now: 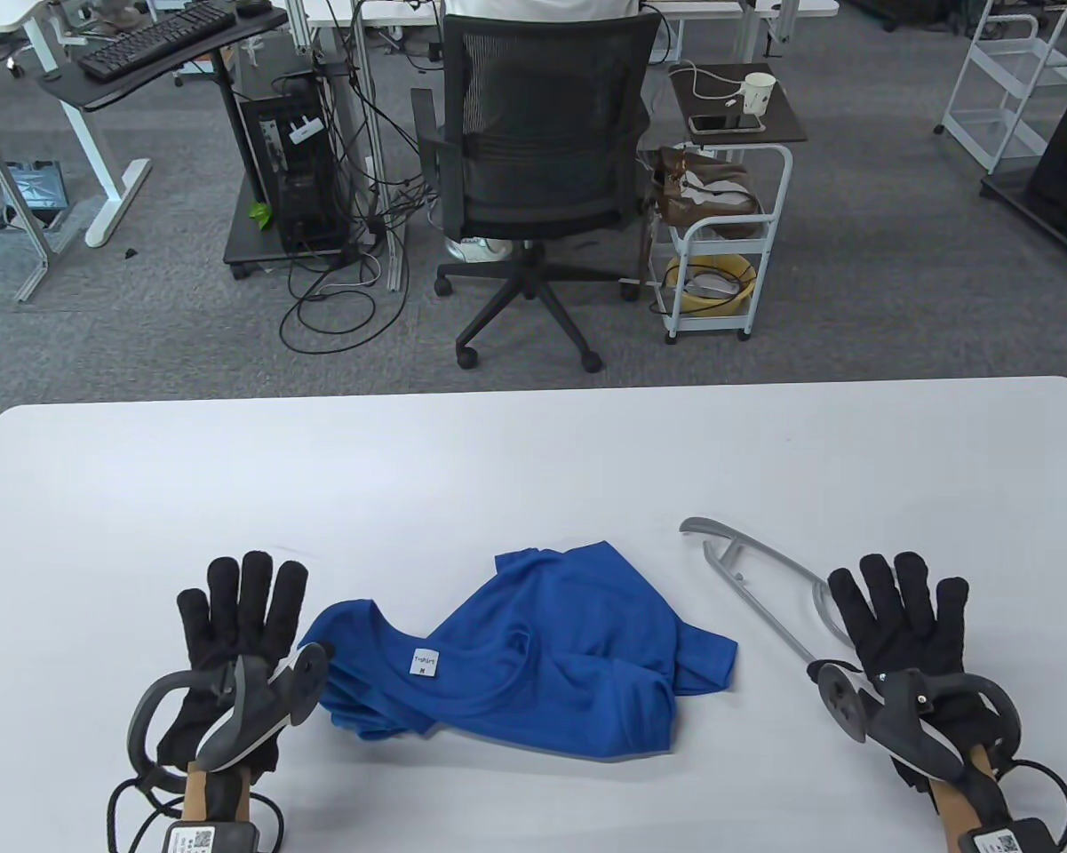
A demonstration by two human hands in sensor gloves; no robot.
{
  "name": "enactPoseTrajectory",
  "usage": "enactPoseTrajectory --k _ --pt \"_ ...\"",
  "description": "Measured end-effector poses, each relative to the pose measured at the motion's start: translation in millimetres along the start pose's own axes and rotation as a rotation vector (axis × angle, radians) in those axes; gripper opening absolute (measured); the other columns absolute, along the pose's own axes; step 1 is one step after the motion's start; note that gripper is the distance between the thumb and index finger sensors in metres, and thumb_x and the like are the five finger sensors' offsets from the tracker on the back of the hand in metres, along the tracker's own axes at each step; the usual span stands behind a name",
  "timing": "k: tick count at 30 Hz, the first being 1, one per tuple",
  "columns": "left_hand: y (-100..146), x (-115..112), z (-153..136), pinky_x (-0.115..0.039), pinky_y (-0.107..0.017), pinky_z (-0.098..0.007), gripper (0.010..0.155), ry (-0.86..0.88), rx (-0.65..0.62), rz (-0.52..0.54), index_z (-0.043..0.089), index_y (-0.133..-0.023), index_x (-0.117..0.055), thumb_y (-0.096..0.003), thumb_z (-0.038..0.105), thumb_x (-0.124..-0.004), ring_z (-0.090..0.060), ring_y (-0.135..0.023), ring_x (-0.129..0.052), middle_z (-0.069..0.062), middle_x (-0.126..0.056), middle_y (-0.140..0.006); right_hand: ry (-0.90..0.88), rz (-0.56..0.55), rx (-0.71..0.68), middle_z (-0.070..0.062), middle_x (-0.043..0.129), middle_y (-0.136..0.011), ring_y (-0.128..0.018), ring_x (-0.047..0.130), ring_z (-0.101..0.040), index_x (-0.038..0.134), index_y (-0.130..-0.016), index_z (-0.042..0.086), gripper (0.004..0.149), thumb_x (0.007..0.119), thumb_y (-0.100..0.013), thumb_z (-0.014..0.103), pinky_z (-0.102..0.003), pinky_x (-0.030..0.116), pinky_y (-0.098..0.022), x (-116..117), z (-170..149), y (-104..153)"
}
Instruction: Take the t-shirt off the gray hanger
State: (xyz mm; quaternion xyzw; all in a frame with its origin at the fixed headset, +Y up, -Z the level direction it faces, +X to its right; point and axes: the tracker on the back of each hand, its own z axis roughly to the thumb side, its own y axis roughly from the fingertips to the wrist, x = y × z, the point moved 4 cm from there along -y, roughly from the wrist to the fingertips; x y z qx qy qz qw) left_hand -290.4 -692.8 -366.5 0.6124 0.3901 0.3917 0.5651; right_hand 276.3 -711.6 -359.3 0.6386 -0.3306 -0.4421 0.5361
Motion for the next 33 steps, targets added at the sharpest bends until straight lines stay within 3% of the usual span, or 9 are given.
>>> enactPoseTrajectory --k 33 --pt "0.7 -0.2 -0.7 -0.014 -0.085 -0.063 0.085 -0.001 0.005 0.004 0.026 -0.116 0.004 -0.0499 0.064 -0.033 -0.045 -0.117 -0.004 -0.012 -0.002 -0.127 -0.009 0.05 -0.008 -0.019 0.008 -0.129 -0.117 0.002 -0.05 0.004 -0.117 0.022 0.094 0.041 -0.042 0.066 -0.071 0.007 -0.083 1.7 1.6 1.6"
